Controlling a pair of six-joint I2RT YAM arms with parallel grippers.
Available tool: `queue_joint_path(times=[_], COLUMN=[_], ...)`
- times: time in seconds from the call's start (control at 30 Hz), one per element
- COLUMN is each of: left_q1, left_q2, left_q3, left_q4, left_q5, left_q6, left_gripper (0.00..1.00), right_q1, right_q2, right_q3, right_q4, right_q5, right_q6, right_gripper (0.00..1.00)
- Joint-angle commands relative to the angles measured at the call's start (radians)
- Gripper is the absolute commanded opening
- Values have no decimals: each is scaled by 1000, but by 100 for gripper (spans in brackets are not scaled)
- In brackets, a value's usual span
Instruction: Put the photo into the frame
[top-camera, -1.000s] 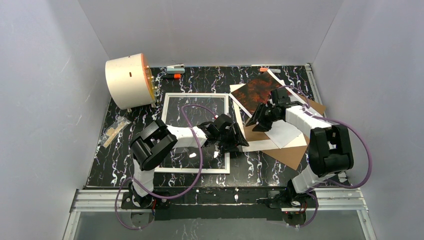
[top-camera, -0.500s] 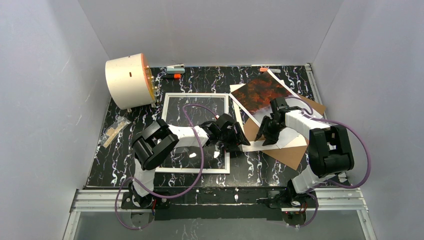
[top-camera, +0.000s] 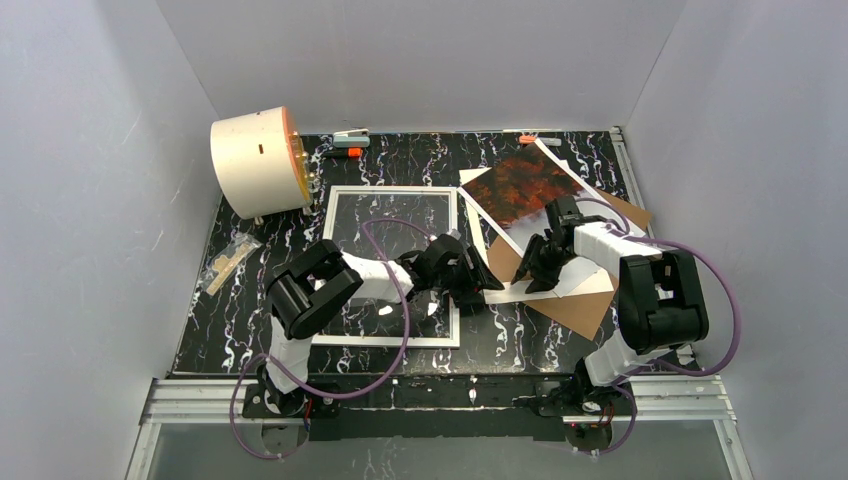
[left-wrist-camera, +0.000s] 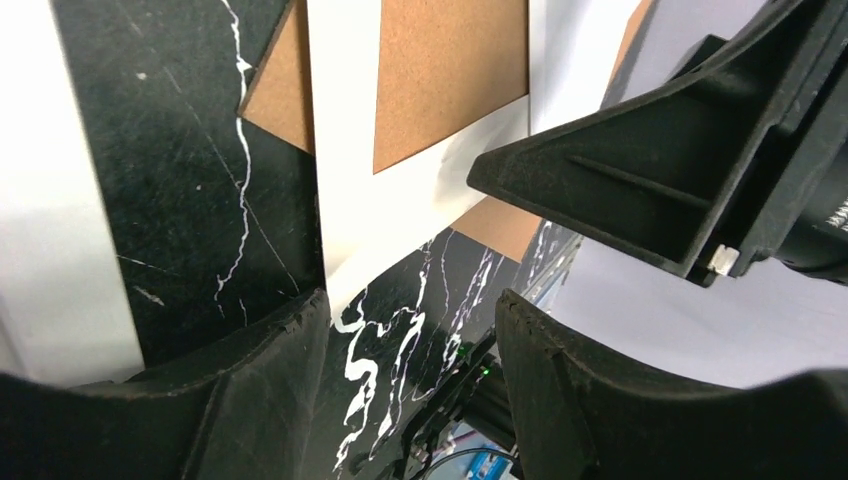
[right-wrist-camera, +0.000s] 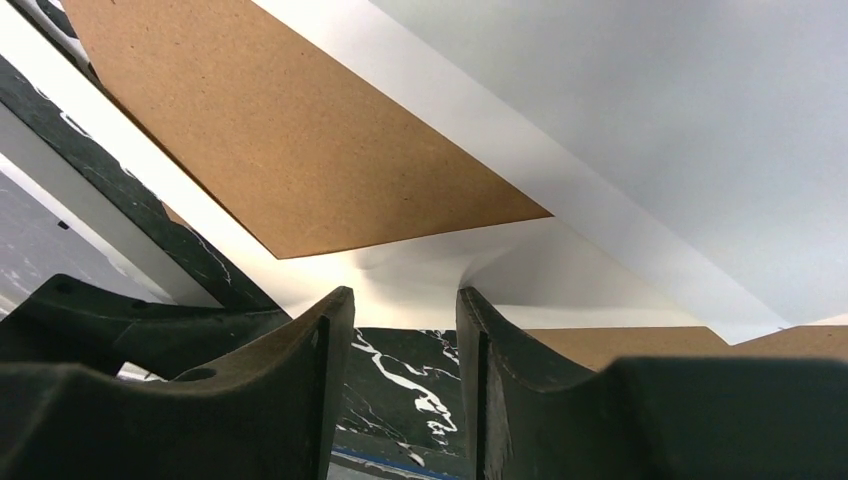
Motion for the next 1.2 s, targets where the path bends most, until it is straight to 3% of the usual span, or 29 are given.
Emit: queue_joint_path(times=[0.0, 0.17, 0.53, 0.77, 1.0, 1.17], left_q1=[0, 7, 7, 6, 6, 6], left_q2=[19, 57, 37, 42, 42, 85], left_q3=[-140, -130, -101, -93, -78, -57], left_q4=[236, 412, 435, 445, 488, 538], left_q5=[-21, 36, 8, 2, -18, 2], left_q6=[-41, -67, -29, -5, -1, -44], left_gripper=[61, 59, 58, 63, 79, 80], right_q1=[3, -10, -18, -18, -19, -20], right_q2=[71, 75, 77, 81, 85, 93], right_q3=[-93, -111, -122, -126, -134, -136], right_q4=[30, 45, 61, 62, 70, 74], right_q5=[-27, -40, -51, -55, -57, -63], right_q6=[13, 14, 12, 11, 8, 10], right_gripper=[51, 50, 50, 50, 50, 50])
